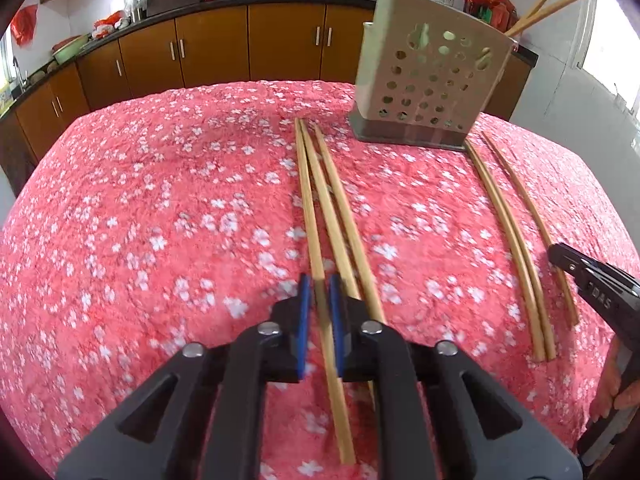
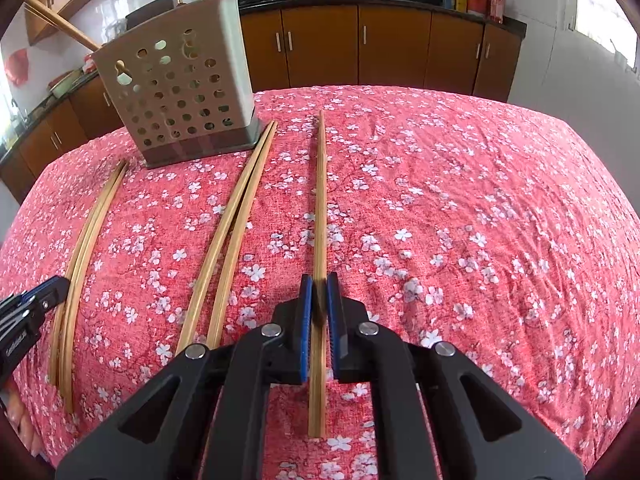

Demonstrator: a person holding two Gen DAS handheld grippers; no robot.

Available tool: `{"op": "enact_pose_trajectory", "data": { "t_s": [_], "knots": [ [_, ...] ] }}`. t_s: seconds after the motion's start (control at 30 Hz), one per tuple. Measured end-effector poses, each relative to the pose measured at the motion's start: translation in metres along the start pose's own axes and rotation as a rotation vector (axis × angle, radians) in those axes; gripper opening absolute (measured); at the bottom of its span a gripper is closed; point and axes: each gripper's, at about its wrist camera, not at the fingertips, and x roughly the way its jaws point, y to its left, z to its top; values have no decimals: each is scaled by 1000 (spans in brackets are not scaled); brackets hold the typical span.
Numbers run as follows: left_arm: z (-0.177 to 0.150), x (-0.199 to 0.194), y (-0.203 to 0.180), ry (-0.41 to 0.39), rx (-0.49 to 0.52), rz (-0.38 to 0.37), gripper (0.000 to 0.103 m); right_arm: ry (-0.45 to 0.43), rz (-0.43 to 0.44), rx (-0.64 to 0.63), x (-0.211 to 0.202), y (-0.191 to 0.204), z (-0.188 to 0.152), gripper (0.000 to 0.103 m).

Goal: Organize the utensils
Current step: 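Hold the grasped chopsticks against the table with both grippers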

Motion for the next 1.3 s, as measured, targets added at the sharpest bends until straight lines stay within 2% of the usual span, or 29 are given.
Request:
{"op": "enact_pose_trajectory", "data": {
  "t_s": [0.07,0.2,0.33,0.63,1.3],
  "knots": [
    [7,4,12,-1,-17,24,8,-3,-16,-20,1,0,1,8],
    [13,8,38,-17,-39,57,8,-17,-39,18,4,-12,5,8],
    [13,7,47,-29,-52,36,10,-22,-43,19,5,-13,5,8],
    [11,5,52,-33,-91,-6,10,-22,-35,26,5,-13,6,8],
    [12,6,51,-30,-93,-3,10,-22,-31,34,6,-14,6,9]
  ]
}}
